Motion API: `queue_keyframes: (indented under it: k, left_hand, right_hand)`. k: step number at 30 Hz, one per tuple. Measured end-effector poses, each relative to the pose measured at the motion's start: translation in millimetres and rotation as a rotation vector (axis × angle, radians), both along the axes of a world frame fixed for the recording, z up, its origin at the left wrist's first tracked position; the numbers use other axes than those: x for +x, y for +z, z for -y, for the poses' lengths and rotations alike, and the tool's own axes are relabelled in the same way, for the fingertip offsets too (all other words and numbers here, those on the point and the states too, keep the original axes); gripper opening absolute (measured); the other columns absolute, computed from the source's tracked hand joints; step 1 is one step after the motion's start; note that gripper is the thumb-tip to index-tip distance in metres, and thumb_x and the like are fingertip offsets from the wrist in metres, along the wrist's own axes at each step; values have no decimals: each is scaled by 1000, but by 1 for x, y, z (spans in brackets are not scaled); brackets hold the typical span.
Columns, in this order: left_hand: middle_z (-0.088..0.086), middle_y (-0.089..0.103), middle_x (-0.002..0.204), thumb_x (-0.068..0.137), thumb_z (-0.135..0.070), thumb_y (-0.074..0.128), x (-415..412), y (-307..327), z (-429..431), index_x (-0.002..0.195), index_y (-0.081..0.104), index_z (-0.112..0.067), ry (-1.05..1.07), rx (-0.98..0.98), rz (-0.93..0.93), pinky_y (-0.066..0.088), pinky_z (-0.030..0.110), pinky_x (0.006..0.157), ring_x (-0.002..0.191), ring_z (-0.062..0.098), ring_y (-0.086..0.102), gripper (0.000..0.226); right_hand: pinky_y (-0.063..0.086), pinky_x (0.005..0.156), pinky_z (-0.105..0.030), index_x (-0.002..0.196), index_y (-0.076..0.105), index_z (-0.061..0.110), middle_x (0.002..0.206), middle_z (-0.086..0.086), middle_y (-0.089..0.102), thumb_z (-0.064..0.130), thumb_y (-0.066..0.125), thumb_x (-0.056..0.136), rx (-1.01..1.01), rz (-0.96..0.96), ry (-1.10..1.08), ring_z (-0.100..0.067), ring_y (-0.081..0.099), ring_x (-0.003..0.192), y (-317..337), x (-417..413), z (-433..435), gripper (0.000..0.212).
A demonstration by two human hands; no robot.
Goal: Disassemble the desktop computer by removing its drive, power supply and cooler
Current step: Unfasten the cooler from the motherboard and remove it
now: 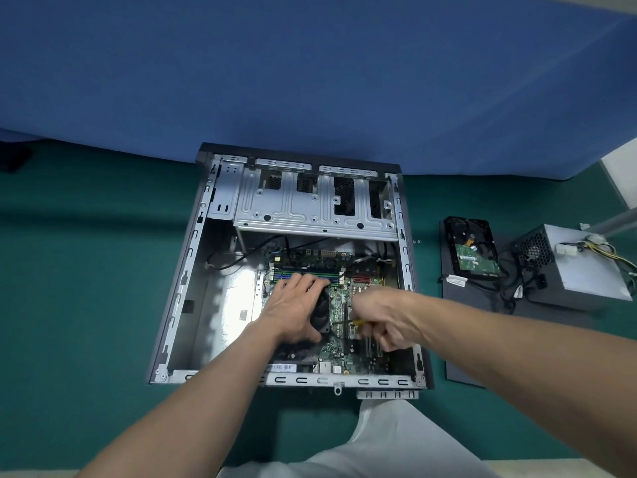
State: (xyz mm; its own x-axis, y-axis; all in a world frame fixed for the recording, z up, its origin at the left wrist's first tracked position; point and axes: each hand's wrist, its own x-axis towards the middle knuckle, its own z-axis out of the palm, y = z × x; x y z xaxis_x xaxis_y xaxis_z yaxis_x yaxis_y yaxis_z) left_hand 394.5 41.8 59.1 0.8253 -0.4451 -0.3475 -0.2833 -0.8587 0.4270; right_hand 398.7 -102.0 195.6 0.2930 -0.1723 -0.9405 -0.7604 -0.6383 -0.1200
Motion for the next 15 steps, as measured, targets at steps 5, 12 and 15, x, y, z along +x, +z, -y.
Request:
queue_keyframes:
  k: [5, 12, 15]
  left_hand:
    - [-3, 29, 145, 66, -46, 81, 0, -1, 0, 150, 17, -25, -13, 19, 15, 17, 37, 111, 130, 18, 24, 108]
    - [-2, 32, 143, 65, -46, 79, 0, -1, -2, 147, 21, -23, -15, 17, 36, 20, 37, 109, 127, 18, 26, 103]
    - [-3, 32, 143, 65, -47, 80, 0, 0, -2, 147, 22, -24, -14, 11, 26, 20, 36, 109, 127, 18, 27, 103]
  right_hand:
    - [48, 70, -33, 96, 56, 9, 106, -9, 62, 16, 44, 95, -220, 418, 1199, -22, 52, 81, 3, -4, -3, 14]
    - [39, 60, -31, 88, 58, 12, 86, -7, 60, 20, 52, 91, -161, 722, 1475, -29, 59, 76, 3, -1, -8, 10]
    - [36, 44, -18, 68, 48, 11, 71, -3, 57, 24, 58, 86, -92, 583, 619, -15, 52, 51, -3, 3, -12, 24]
